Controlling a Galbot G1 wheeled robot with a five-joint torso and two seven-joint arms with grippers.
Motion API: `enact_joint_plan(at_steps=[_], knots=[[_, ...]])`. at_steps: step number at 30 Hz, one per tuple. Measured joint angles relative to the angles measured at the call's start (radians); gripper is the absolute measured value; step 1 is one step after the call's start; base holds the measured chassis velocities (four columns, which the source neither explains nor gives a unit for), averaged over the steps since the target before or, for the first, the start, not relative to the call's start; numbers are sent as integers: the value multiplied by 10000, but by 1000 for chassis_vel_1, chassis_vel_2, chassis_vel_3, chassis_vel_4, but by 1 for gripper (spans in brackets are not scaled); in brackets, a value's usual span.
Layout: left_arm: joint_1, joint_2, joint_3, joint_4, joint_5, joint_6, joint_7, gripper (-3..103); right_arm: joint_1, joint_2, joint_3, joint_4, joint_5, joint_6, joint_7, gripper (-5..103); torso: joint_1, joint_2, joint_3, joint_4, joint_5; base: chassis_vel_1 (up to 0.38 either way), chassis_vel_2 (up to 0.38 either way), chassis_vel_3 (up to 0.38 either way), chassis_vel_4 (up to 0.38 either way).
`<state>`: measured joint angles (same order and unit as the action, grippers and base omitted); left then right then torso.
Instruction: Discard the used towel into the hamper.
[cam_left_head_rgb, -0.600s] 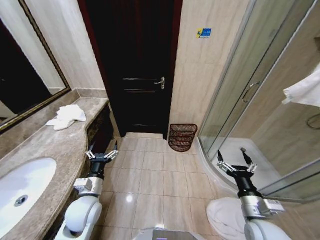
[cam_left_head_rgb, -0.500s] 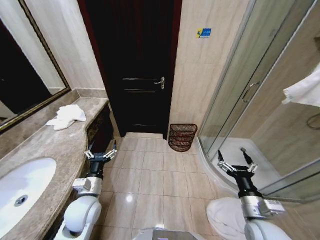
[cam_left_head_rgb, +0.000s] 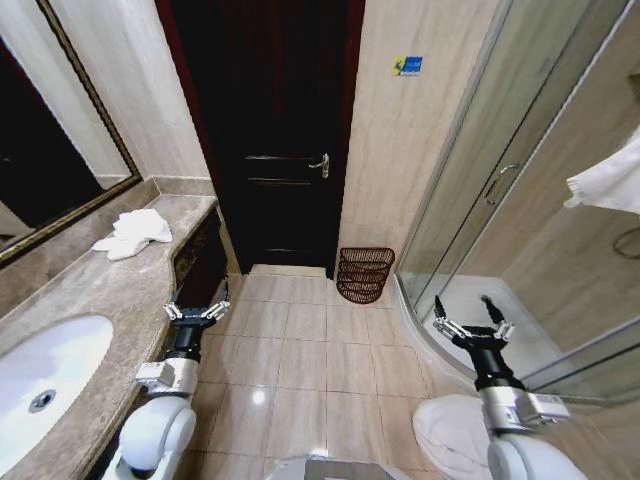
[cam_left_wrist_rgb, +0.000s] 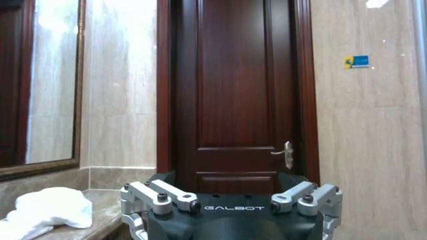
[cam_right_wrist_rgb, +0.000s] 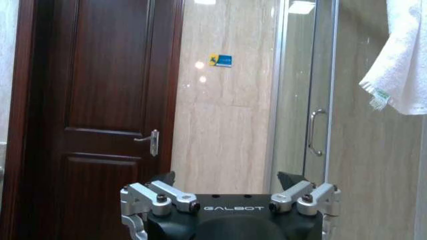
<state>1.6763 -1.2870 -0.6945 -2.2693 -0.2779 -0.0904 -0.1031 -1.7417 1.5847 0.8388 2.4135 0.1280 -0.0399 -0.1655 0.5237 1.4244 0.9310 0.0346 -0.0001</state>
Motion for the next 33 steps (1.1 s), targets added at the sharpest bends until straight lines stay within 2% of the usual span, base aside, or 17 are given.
enact_joint_plan(at_steps=[12, 33], knots=[[-51, 6, 15, -2, 84, -80, 223, 100, -86, 69, 30, -19, -122, 48, -82, 100, 0, 0, 0, 0, 0, 0, 0, 0, 0], [29, -89, 26, -28, 282, -168, 210, 100, -128, 98, 53, -212, -198, 288, -27, 100, 0, -2, 0, 0, 0, 0, 0, 0, 0]])
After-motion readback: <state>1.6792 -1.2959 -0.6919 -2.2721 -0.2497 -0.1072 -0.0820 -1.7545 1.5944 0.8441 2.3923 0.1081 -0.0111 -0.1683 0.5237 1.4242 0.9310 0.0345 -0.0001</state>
